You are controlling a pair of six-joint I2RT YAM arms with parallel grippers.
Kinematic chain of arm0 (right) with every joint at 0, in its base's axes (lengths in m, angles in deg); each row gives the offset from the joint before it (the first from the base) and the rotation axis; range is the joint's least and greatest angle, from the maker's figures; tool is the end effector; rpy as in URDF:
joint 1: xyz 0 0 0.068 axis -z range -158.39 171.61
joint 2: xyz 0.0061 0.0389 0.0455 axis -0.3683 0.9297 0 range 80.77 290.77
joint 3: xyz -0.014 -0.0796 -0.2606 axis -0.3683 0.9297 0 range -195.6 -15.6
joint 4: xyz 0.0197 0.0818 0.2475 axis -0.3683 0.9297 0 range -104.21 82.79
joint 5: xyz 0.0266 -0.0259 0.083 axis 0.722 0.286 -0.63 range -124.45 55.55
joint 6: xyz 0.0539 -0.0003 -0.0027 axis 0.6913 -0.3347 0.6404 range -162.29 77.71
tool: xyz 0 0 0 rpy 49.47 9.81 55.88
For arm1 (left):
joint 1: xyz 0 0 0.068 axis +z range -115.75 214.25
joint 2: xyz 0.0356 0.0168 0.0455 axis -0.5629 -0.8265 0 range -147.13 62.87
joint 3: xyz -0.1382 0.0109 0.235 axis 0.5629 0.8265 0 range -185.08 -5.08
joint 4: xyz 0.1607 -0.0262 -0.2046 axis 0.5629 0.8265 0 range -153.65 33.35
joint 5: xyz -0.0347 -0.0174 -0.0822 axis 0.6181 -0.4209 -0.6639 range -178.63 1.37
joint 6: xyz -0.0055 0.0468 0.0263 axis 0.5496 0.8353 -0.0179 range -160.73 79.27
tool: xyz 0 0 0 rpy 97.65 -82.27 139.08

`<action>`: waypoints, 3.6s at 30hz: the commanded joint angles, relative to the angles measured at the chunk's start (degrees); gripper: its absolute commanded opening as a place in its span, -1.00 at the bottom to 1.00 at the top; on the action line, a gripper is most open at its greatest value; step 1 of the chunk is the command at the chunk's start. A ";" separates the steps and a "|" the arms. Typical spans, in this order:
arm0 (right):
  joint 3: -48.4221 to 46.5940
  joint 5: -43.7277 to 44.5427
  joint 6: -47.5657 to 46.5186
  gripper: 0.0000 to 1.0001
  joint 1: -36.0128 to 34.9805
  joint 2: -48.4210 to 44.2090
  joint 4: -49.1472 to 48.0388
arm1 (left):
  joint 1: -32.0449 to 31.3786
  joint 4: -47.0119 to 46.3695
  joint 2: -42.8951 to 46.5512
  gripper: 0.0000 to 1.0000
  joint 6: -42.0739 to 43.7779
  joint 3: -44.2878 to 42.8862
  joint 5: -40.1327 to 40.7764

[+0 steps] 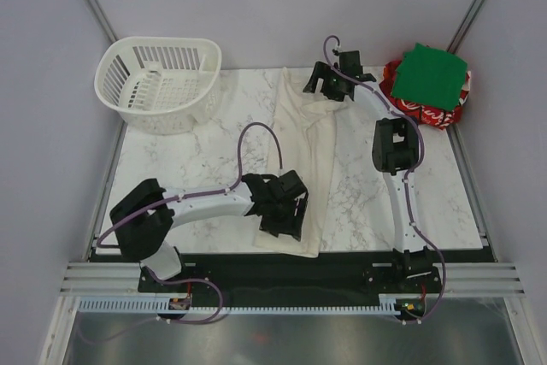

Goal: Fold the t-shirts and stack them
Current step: Fold the tshirt

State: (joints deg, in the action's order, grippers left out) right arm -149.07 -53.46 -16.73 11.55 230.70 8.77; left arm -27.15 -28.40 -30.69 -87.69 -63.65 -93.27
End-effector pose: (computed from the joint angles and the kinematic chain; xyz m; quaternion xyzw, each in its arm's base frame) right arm 0.5725 0.1134 0.1654 0.0504 0.8932 0.2709 0.3553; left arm 0.1451 -0.2722 0.1826 0.1307 0.9757 -0.1624 0.0680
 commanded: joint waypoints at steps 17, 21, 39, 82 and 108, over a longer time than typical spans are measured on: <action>58.01 20.36 1.15 0.96 1.63 -59.81 5.88 | 0.94 12.31 22.54 0.26 -2.43 8.62 23.28; 82.34 9.35 5.81 0.96 -4.68 -73.79 -0.57 | 0.94 5.03 22.19 0.26 -1.12 13.21 22.05; 111.75 7.13 25.15 0.55 -26.66 -99.48 -4.96 | 0.94 -10.01 22.19 0.15 -4.54 23.32 13.79; 110.80 20.14 38.16 -1.00 -51.45 -105.98 4.16 | -0.91 -12.31 49.44 -0.92 -26.34 38.89 0.69; 72.04 30.52 7.75 -1.00 -30.20 -76.91 15.25 | 17.01 14.33 16.76 -0.93 9.60 -12.97 10.10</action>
State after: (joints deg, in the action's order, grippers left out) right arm -73.67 -21.31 -3.29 -20.85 150.17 24.22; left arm -13.27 -13.63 -10.38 -86.75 -72.28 -81.29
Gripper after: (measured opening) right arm 0.011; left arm 0.047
